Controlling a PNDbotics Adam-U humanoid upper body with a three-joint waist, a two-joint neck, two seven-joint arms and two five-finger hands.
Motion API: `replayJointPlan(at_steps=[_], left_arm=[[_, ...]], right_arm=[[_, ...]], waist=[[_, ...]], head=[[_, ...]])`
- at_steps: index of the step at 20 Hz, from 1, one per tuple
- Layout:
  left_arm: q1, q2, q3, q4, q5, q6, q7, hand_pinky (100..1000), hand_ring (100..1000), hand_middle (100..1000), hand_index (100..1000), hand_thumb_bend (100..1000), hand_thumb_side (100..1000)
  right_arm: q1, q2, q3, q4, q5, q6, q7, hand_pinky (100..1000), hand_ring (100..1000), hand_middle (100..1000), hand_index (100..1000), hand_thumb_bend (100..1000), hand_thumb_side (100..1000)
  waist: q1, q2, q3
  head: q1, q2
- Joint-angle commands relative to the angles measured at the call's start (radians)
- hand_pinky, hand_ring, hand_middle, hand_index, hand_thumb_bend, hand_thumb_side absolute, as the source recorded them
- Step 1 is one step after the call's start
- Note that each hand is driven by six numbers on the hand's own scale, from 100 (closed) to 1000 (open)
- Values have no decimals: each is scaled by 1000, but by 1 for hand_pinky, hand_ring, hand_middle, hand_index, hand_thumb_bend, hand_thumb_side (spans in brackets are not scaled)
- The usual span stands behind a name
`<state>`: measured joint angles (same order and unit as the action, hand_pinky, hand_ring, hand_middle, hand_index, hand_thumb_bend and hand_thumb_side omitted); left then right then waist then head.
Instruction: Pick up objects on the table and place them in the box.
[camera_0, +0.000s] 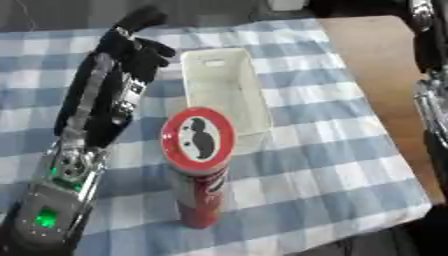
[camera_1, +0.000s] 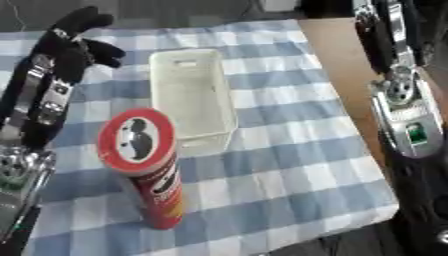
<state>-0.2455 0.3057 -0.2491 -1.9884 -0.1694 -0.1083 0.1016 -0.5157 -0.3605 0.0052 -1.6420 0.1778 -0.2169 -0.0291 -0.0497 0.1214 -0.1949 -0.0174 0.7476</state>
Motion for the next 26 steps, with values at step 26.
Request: replayJointPlan(at_steps=[26], left_arm=[[111, 350, 1, -12, 401, -209, -314, 957, 911, 1000, 1000, 675, 530]], right_arm=[[35, -58, -24, 23, 1, 12, -33, 630, 810, 866, 1000, 100, 872]], waist=[[58, 2, 60]], head=[[78, 22]])
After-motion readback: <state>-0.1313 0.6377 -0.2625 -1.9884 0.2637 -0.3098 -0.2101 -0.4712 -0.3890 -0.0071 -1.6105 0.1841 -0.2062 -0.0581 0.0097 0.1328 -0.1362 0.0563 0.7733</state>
